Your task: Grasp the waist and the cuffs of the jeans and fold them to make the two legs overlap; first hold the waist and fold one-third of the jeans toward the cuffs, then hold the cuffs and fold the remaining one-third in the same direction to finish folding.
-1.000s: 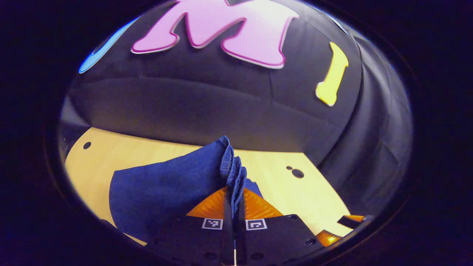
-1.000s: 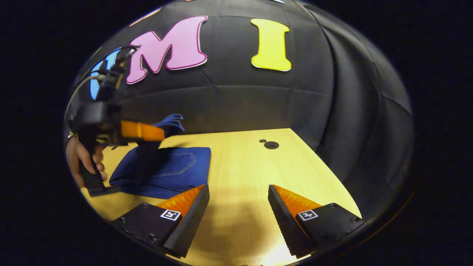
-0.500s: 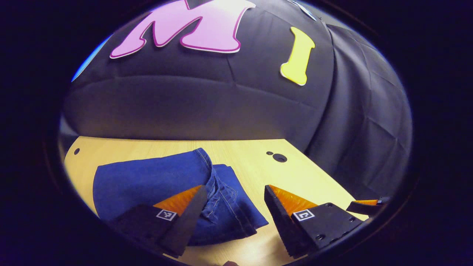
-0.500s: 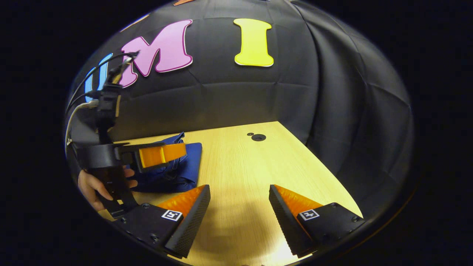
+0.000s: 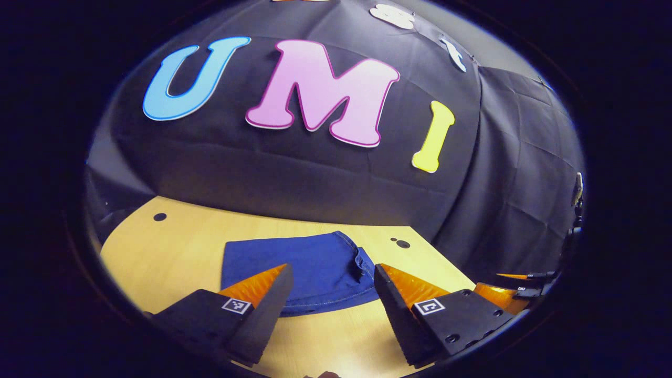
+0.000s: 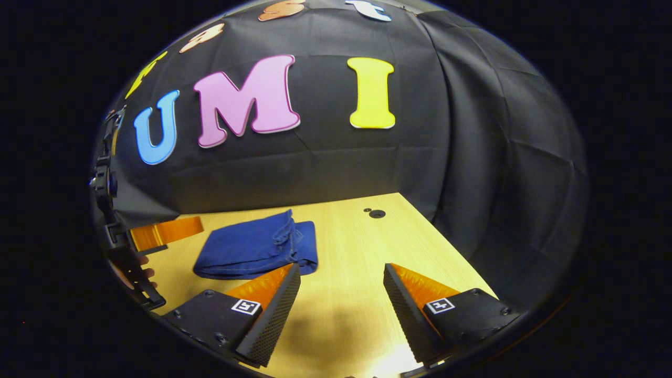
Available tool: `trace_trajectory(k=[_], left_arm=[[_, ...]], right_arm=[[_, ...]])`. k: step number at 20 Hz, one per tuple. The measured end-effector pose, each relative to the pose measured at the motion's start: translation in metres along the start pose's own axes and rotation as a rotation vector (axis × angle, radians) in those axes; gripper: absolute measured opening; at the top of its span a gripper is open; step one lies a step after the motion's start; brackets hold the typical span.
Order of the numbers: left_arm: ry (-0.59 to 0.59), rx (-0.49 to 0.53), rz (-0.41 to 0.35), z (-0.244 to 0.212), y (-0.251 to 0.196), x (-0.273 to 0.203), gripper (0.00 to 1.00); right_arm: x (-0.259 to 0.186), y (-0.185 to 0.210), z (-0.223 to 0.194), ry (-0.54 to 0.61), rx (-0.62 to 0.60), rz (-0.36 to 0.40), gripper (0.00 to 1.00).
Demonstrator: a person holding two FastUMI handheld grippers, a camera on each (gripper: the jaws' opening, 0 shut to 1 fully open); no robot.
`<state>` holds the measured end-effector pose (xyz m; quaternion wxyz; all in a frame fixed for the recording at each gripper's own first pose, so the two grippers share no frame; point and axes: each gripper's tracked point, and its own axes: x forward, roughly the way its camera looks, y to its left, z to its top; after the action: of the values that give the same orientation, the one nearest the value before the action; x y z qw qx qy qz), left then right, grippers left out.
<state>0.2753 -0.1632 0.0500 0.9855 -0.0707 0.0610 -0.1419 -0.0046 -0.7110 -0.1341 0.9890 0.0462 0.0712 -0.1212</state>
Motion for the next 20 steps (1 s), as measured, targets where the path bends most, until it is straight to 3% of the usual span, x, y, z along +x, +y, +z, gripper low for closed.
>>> trace_trajectory(k=[10,14,20], left_arm=[[-0.169,0.042,0.103,0.076,0.064,-0.204,0.96],[-0.224,0.032,0.138,0.089,0.072,-0.263,0.96],[-0.232,0.000,0.144,0.075,0.074,-0.305,0.96]], right_arm=[[-0.148,0.076,0.096,-0.198,-0.024,0.057,0.97],[-0.198,0.083,0.108,-0.259,-0.005,0.047,0.97],[-0.248,0.077,0.096,-0.319,-0.015,-0.024,0.97]])
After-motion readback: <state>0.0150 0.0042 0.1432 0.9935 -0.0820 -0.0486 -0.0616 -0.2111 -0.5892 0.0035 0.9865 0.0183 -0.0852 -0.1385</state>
